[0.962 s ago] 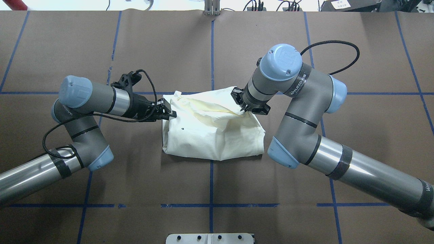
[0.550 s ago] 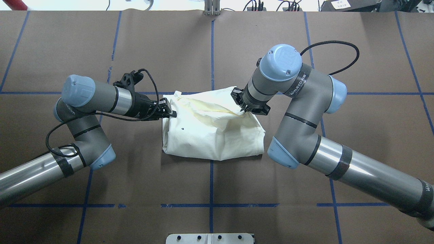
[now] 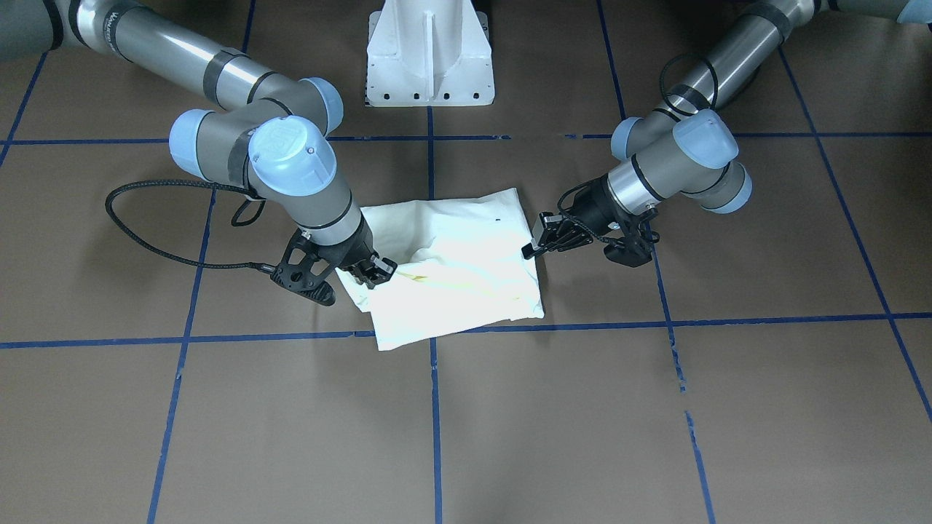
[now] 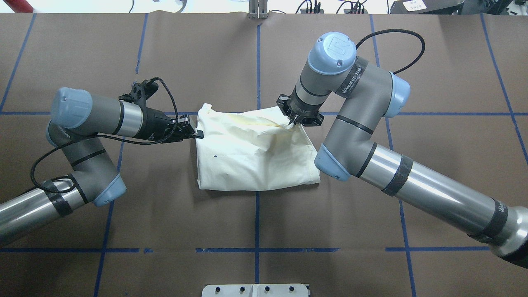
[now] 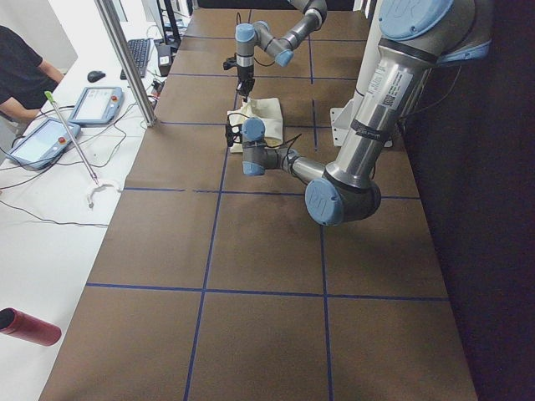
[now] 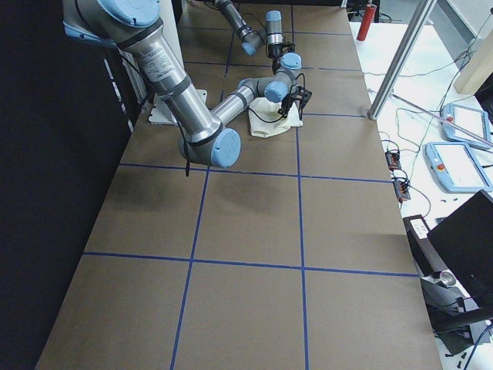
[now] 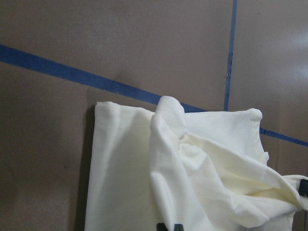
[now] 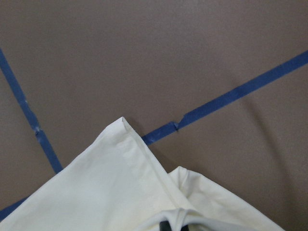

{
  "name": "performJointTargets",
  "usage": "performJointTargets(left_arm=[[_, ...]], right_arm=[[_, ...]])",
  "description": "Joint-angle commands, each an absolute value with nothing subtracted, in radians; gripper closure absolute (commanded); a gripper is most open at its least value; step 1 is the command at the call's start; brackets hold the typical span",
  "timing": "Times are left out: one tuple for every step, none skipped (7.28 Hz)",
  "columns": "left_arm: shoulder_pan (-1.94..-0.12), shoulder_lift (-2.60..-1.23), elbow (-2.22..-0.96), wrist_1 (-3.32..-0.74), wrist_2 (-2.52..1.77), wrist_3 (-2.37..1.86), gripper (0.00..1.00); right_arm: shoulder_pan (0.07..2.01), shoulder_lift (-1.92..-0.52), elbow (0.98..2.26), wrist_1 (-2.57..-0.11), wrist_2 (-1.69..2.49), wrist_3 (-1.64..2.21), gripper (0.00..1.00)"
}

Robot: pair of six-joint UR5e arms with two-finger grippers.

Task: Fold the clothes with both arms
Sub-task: 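Release the shirt with the right gripper and raise it away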

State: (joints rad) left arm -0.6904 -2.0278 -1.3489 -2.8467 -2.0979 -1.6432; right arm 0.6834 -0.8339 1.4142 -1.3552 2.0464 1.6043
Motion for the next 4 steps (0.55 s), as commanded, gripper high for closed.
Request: performJointTargets(left_arm=[[-0.687, -2.022, -1.353, -2.846, -2.063, -1.644, 1.0], [-0.68, -2.007, -1.351, -2.846, -2.053, -1.644, 1.0], [-0.68, -2.006, -1.347, -2.846, -2.048, -1.644, 1.0], [-0.68, -2.006, -1.339, -2.844, -2.046, -1.644, 1.0]], right_arm=[[0.686, -0.819, 1.321, -1.244, 2.049, 1.592, 1.0], [0.686, -0.819, 1.29, -1.195, 2.049, 1.594, 0.93], [0.689, -0.81, 1.289, -1.195, 2.049, 1.591, 0.56], [0.696, -0.798, 1.272, -1.193, 2.049, 1.586, 0.01]])
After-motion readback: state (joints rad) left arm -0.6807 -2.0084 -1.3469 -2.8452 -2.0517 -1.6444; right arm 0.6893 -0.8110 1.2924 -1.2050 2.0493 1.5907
